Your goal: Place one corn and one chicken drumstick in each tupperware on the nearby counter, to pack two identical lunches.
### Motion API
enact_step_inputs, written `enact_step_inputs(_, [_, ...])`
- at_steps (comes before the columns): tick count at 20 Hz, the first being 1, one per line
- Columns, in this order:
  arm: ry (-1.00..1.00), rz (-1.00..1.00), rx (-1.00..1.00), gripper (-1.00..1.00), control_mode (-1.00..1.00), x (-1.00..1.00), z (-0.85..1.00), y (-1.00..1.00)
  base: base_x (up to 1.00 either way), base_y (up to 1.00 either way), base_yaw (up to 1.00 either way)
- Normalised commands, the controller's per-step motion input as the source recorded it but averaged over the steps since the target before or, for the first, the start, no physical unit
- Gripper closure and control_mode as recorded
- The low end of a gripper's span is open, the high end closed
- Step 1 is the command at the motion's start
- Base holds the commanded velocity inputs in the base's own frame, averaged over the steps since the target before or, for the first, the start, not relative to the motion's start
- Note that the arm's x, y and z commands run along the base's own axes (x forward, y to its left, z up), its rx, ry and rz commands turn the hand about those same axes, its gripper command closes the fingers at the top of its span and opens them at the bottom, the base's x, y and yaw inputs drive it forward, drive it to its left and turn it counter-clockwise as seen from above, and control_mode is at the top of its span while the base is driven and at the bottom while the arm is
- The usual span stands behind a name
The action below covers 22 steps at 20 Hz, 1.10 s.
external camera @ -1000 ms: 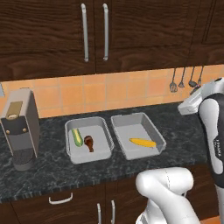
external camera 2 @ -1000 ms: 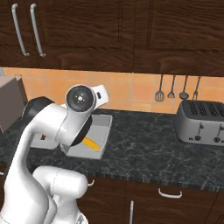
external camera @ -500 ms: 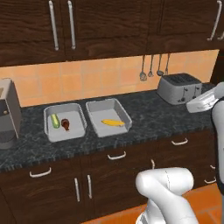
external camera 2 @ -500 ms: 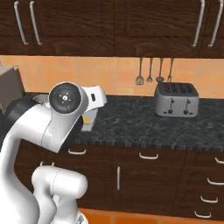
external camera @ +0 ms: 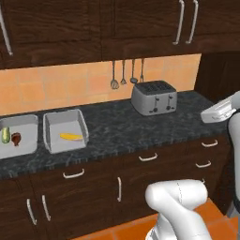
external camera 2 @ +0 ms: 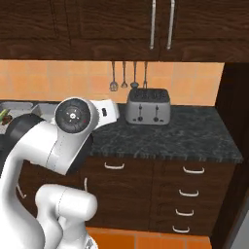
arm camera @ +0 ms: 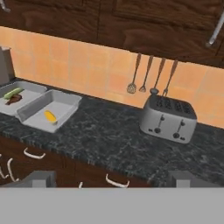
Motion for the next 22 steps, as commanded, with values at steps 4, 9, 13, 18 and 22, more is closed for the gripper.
enact_step_inputs(4, [0.0, 0.0, 0.0, -1.0, 1.0, 0.0, 0.0, 0.0, 0.0, -0.88, 0.0])
enact_step_inputs(9, [0.0, 0.0, 0.0, -1.0, 1.0, 0.0, 0.0, 0.0, -0.18, -0.91, 0.0])
enact_step_inputs(13, [0.0, 0.0, 0.0, -1.0, 1.0, 0.0, 0.0, 0.0, -0.22, -0.97, -0.01])
enact_step_inputs(18, [0.0, 0.0, 0.0, -1.0, 1.0, 0.0, 0.0, 0.0, -0.21, -0.98, -0.01])
enact_step_inputs(22, [0.0, 0.0, 0.0, -1.0, 1.0, 0.0, 0.0, 0.0, -0.12, -0.99, -0.01])
